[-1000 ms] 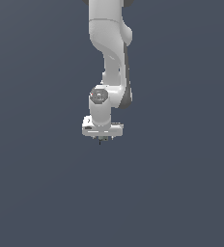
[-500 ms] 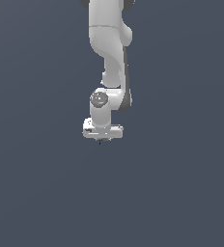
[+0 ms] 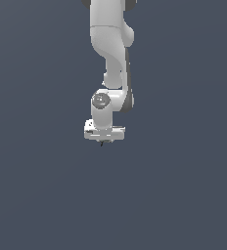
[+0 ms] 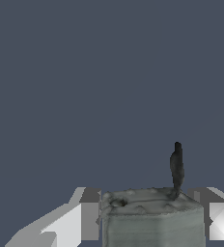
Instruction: Pick up the object and move it to a goal position.
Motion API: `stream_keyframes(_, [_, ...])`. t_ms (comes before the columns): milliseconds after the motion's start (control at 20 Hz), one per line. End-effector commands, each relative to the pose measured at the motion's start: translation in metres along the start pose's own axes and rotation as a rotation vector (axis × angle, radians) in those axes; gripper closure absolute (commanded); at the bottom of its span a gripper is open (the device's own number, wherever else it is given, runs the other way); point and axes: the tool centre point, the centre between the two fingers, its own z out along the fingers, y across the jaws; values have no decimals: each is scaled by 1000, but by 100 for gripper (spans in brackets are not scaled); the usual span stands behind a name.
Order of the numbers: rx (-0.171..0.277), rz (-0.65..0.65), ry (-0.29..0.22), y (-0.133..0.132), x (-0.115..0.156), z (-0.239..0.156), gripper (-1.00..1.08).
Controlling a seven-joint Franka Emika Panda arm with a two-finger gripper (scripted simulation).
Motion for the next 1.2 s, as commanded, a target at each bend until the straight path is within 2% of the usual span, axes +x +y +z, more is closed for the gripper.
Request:
stream_keyframes(0, [0,-1,1,-3,1,-4,108])
stream_keyframes(500, [0,-1,1,-40,15,-56,108])
stream_keyframes(1150, [-2,0,1,-126,50,-178,108])
